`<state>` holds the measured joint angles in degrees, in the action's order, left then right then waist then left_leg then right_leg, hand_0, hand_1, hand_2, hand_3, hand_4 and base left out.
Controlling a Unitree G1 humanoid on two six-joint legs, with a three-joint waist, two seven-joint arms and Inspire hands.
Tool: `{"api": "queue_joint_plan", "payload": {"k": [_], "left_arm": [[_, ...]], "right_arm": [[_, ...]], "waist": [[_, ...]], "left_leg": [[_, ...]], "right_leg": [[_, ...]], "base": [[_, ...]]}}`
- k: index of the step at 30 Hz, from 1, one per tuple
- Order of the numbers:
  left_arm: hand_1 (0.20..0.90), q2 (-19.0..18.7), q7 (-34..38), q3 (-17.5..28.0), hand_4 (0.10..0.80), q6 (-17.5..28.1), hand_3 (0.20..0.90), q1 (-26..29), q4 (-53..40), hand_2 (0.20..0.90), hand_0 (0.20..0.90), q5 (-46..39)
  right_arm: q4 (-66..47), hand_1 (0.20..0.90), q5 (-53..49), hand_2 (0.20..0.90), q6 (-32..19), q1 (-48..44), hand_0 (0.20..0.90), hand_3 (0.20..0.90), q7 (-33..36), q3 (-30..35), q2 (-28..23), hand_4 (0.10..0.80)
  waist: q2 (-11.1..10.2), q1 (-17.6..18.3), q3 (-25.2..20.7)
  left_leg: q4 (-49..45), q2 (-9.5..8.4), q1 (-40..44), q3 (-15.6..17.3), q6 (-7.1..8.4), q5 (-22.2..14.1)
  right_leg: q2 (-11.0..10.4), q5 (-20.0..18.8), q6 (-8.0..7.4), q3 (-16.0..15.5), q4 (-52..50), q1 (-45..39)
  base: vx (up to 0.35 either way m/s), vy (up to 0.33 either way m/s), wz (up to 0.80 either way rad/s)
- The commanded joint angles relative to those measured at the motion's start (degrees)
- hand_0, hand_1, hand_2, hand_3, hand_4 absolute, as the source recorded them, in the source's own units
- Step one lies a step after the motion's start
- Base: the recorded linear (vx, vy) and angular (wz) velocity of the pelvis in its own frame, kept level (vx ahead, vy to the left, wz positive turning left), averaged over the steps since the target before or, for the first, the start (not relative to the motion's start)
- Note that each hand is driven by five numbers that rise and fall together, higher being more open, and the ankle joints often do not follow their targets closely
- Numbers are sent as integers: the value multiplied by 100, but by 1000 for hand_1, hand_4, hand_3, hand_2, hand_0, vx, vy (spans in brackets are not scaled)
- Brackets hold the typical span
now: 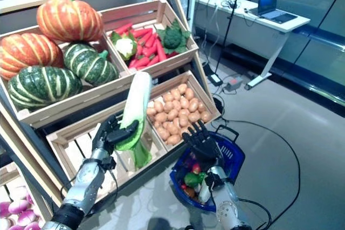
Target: Put vegetables into the basket
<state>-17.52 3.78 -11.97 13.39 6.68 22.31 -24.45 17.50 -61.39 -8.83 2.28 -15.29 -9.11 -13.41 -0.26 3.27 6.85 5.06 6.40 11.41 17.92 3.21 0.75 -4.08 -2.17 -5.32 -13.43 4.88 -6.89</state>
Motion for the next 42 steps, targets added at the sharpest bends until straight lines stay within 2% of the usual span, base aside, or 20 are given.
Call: {"api": "queue_joint_plan", "payload": {"k": [1, 8, 13, 23, 31, 38, 42], "left_arm": [[300, -320, -462, -183, 400, 733, 300, 534, -623, 300, 300, 126], [300, -327, -937, -588, 400, 601, 300, 603, -612, 300, 300, 258], [300, -345, -1123, -843, 400, 603, 300, 591, -641, 300, 300, 252], [300, -365, -1258, -1313, 400, 671, 300, 680, -722, 300, 300, 347], [300, -401, -1283, -1506, 400, 758, 300, 756, -819, 300, 300, 273], [300, -456, -1055, -1598, 400, 793, 300, 806, -984, 300, 300, 385], [300, -466, -960, -1673, 400, 799, 300, 852, -1020, 300, 300, 434]], "right_arm": [[-595, 900, -287, 900, -238, -668, 900, 900, -681, 535, 50, 800], [-528, 900, -559, 900, -90, -1148, 900, 900, -870, 554, -245, 800], [-409, 900, -851, 900, -13, -1434, 900, 900, -890, 515, -257, 800], [291, 900, -839, 900, 28, -1788, 900, 900, -305, 346, -229, 800], [727, 900, -632, 900, 128, -1891, 900, 900, -6, 243, -209, 800], [1139, 900, 731, 900, -13, -1904, 900, 900, 1220, 154, -353, 800], [1216, 900, 1040, 900, -16, -2020, 900, 900, 1714, 54, -393, 800]], "waist": [[-188, -72, -265], [-241, -201, -276], [-266, -271, -279], [-263, -331, -316], [-229, -352, -328], [-221, -337, -314], [-214, -329, -273]], "left_leg": [[-6, -265, -118, -106, -227, -192], [-6, -274, -51, -108, -243, -256], [-6, -283, 13, -137, -260, -304], [-6, -278, 87, -156, -279, -350], [-6, -273, 128, -192, -273, -365], [-6, -256, 131, -201, -260, -366], [-6, -251, 119, -207, -263, -357]], "right_leg": [[-116, -85, 13, -45, 12, -89], [-111, -60, 4, -97, 12, -156], [-119, -41, -4, -120, 12, -216], [-132, -20, -4, -134, 12, -281], [-132, -1, 2, -127, 12, -333], [-132, -9, 8, -116, 12, -330], [-118, -19, 24, -77, 12, -313]], "base": [[0, 0, 0], [40, -11, -1], [51, -8, 0], [24, 0, 0], [0, 0, 0], [0, 0, 0], [-8, -3, 0]]}}
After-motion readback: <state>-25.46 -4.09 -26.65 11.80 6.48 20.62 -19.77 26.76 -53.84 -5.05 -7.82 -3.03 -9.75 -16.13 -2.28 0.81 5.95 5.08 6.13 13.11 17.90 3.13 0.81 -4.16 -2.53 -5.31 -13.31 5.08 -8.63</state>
